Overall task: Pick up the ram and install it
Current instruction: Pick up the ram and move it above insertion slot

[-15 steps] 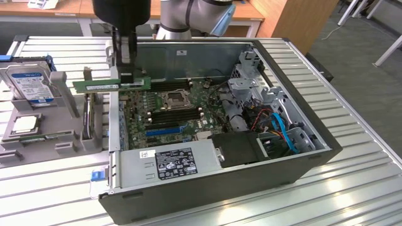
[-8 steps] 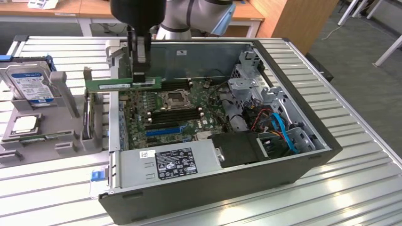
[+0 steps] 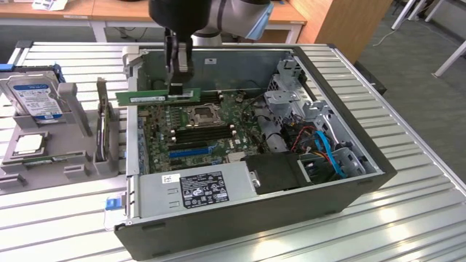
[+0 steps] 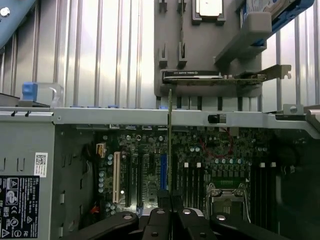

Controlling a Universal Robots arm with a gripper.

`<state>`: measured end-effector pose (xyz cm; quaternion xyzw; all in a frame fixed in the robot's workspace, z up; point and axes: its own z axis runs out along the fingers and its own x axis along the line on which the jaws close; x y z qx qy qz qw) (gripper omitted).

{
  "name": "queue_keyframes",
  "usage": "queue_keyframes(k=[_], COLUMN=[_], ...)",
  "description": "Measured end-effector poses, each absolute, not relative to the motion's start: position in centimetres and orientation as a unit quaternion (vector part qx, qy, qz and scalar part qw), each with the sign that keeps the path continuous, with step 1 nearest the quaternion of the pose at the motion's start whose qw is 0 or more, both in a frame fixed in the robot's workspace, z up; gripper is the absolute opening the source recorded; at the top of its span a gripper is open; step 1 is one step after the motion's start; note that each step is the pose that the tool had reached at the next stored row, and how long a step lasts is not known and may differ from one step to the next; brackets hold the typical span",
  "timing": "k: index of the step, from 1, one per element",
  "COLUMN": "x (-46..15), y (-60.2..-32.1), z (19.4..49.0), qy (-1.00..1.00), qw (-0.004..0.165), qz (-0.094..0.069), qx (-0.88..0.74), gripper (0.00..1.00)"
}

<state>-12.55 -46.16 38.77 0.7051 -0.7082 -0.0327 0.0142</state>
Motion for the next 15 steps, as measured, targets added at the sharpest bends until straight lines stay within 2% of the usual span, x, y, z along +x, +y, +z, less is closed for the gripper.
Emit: queue_keyframes(k=[15], x=[-8.5], y=[-46.2], z=[38.8], qy=[-0.708], qw=[0.015], qz=[-0.033], qx=[0.705], gripper=[0.11])
